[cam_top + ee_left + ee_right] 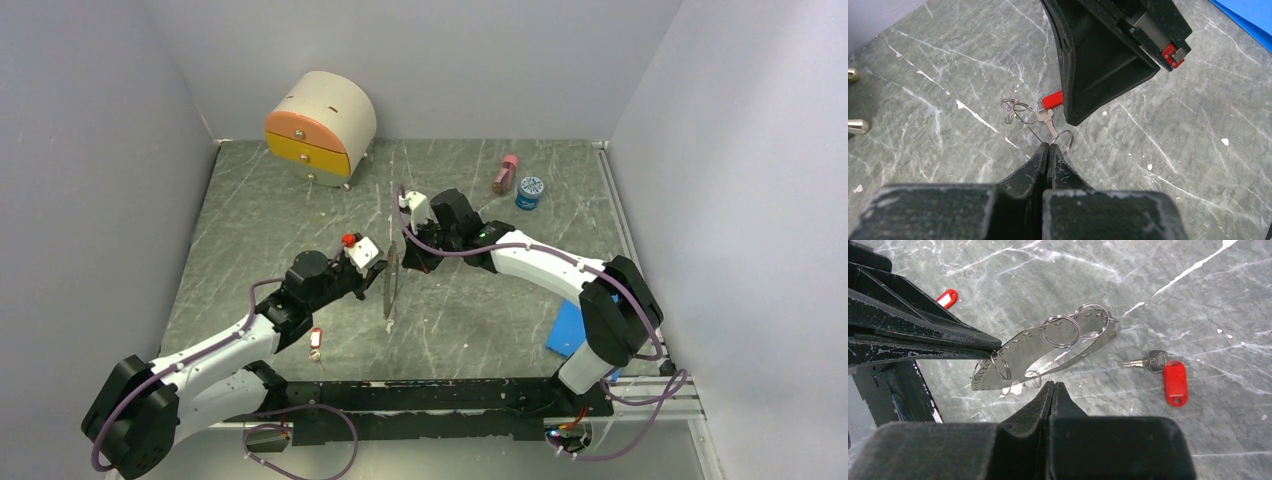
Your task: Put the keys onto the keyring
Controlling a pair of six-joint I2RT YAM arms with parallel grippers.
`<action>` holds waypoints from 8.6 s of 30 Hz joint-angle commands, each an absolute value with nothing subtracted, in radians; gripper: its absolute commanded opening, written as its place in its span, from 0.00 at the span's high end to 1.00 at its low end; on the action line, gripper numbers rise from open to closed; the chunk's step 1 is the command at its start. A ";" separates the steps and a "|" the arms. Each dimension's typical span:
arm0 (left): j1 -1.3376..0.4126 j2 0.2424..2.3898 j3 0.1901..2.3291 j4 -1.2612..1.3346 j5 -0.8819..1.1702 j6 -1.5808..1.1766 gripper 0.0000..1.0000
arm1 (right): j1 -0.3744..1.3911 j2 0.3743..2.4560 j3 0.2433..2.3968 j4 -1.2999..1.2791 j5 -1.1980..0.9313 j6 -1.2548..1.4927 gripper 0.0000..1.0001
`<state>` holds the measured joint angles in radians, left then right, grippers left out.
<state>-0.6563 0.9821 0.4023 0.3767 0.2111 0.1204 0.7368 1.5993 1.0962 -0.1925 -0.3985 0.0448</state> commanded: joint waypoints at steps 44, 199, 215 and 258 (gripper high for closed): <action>-0.661 0.933 0.371 0.385 0.171 0.087 0.97 | 0.648 2.016 1.407 -0.369 -0.138 0.230 0.80; -0.660 0.999 0.413 0.404 0.211 0.062 0.97 | 0.721 1.620 1.158 -0.191 -0.485 0.119 1.00; -0.660 1.000 0.410 0.408 0.210 0.063 0.98 | 0.674 1.627 1.086 -0.106 -0.580 0.187 1.00; -0.659 1.020 0.429 0.373 -0.087 -0.146 0.20 | 0.526 1.627 0.941 0.080 -0.714 0.290 1.00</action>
<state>-0.6563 0.9939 0.3931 0.3737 0.0593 -0.0166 0.5861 1.6787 0.9573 0.0341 -0.7166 0.2829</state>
